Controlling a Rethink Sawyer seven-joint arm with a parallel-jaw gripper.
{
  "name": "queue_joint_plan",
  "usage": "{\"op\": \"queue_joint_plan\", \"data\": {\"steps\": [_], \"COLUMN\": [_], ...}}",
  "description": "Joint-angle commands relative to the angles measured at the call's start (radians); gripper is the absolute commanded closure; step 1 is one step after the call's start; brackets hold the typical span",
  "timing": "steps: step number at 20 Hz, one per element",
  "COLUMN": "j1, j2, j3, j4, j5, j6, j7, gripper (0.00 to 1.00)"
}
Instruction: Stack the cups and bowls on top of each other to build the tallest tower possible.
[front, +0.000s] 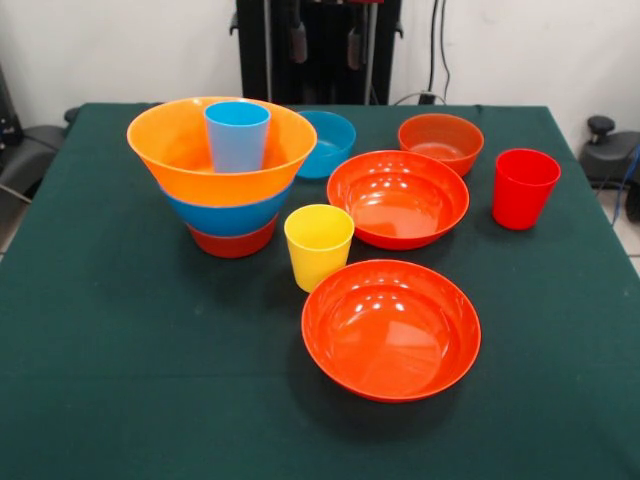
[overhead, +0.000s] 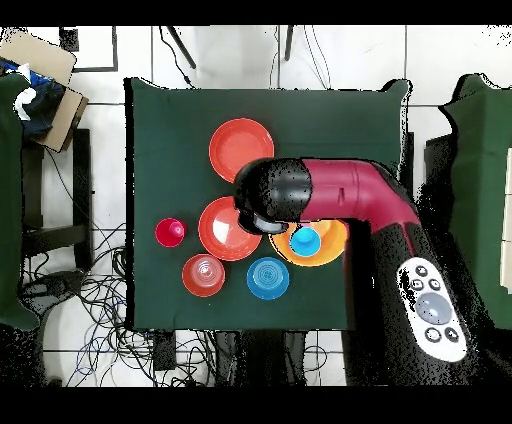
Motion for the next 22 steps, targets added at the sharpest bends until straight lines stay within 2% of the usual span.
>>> {"op": "queue_joint_plan", "data": {"steps": [1, 7, 12, 17, 22], "j1": [0.065, 0.111, 0.128, 0.154, 0.155], "j2": [0.116, 0.167, 0.214, 0.257, 0.302], "j3": [0.01, -0.011, -0.018, -0.048, -0.06], "j4": [-0.069, -0.095, -0.123, -0.171, -0.184], "j5": [-0.039, -0.038, -0.04, -0.086, -0.097], "j6": [-0.003, -0.053, -0.085, -0.102, -0.162], "j7": [0.012, 0.059, 0.06, 0.061, 0.053], "gripper": [0.0, 0.0, 0.0, 0.0, 0.0]}}
